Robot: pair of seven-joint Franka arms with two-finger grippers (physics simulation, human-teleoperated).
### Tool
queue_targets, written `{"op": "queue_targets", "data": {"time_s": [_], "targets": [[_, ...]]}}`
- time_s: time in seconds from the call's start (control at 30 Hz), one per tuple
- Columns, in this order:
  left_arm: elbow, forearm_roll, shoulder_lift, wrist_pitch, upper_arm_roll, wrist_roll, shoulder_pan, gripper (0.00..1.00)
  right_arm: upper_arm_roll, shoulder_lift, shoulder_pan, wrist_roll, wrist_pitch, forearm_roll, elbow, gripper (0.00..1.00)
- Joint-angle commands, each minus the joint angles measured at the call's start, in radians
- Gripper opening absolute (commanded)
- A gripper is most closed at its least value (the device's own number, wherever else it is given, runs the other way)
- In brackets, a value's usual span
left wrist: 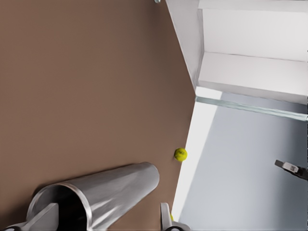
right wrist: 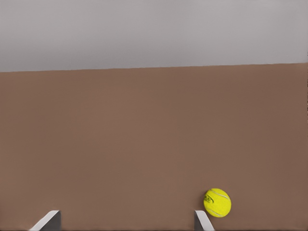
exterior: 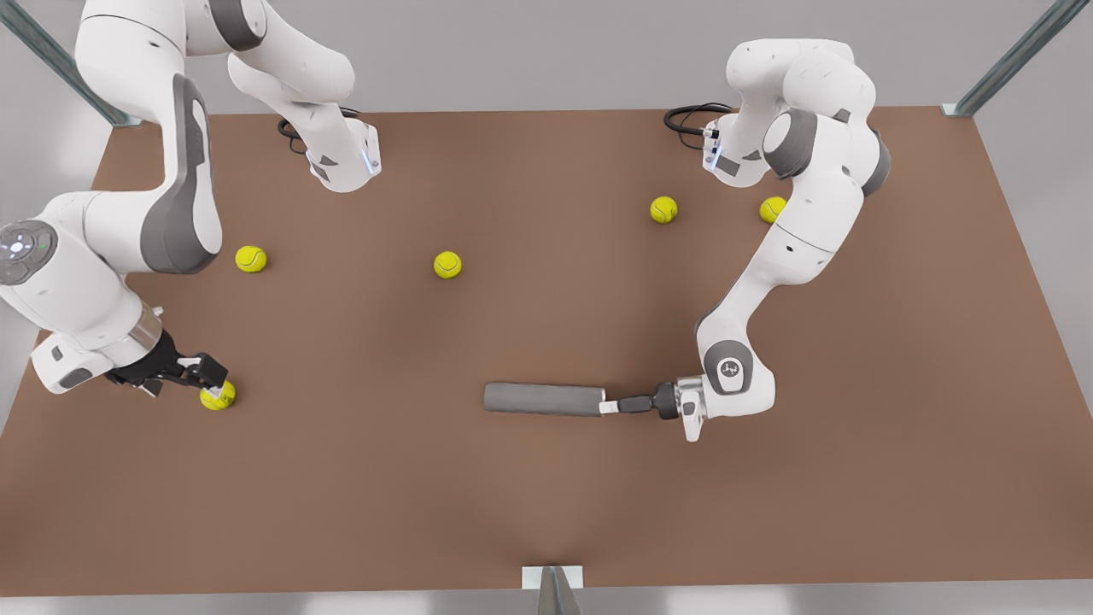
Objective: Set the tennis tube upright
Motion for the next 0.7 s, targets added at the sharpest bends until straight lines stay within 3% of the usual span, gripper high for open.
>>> {"op": "queue_targets", "data": {"time_s": [0.0, 0.2, 0.67], "targets": [[0.000, -0.003, 0.000, -0.002, 0.000, 0.000, 0.000, 1.00, -0.001, 0.000, 0.001, 0.000, -0.005, 0.001, 0.000, 1.00], [-0.014, -0.003, -0.003, -0.003, 0.000, 0.000, -0.002, 1.00, 0.034, -0.017, 0.022, -0.002, -0.303, 0.002, 0.012, 1.00], [-0.018, -0.055, -0.002, 0.021, -0.012, 0.000, -0.060, 1.00, 0.043, 0.023, 0.013, -0.002, -0.148, -0.001, 0.052, 1.00]]}}
